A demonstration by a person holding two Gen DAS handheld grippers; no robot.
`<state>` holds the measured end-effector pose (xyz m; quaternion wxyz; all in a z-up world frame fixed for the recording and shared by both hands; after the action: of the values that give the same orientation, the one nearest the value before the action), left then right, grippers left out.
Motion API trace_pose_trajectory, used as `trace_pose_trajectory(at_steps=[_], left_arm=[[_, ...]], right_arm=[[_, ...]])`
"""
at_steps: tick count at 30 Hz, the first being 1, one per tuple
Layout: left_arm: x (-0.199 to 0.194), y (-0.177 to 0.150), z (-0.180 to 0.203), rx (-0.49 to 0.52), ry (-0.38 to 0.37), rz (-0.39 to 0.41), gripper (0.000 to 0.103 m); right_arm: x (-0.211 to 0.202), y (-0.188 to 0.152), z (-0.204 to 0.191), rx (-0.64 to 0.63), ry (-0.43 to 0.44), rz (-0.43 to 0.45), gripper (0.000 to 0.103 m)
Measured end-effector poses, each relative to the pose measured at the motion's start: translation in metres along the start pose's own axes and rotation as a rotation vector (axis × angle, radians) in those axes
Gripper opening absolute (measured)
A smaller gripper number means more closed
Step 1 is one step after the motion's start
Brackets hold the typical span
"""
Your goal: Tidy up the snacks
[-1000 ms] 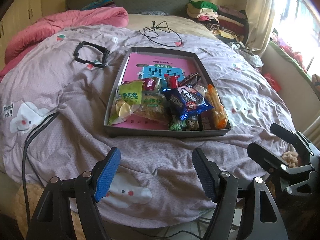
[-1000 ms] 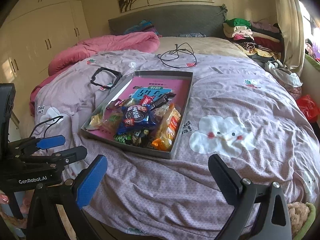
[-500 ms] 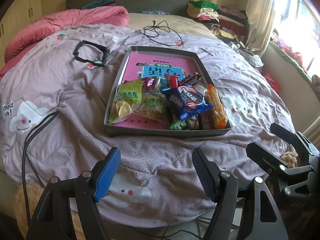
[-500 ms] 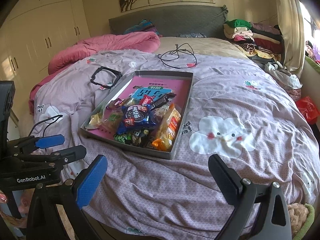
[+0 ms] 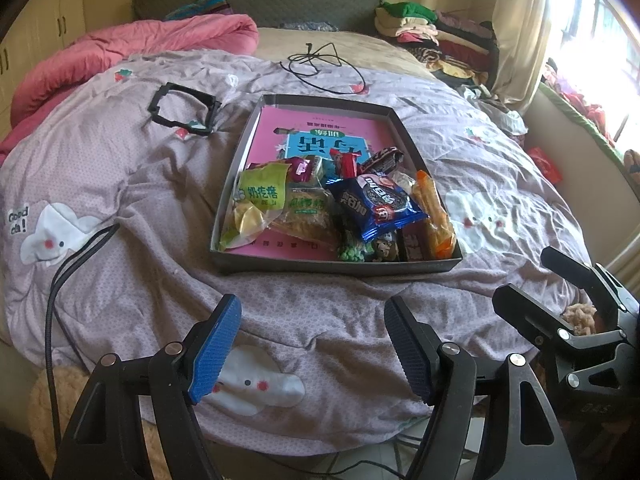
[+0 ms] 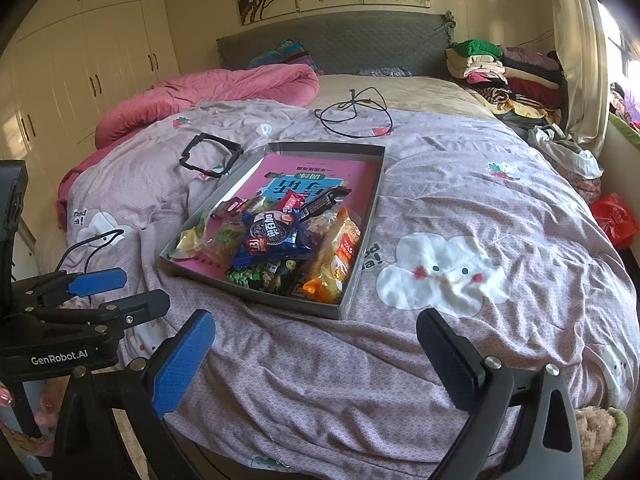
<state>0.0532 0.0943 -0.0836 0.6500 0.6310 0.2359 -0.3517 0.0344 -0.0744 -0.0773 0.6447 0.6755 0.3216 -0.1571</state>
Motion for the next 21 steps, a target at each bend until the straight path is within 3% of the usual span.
trace_pose_trajectory(at_steps=[21], left_arm=[[0.0026, -0.0024, 0.0035, 0.007, 0.002, -0.002, 0.076]], right_arm=[[0.0013, 0.0006, 0.0087, 0.022, -0.012, 0.004, 0.102]])
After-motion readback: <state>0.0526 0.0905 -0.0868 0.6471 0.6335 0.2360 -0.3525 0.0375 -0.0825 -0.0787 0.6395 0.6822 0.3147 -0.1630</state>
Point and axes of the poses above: each gripper's, at about its wrist camera, not at the fingertips, and x roughly the way its jaws point, z to its right, y to its top, the point moved 8 cm from there along x, roughly the way its jaws point, and after that the axes turned 5 degrees about z, right-handed, at the moved point
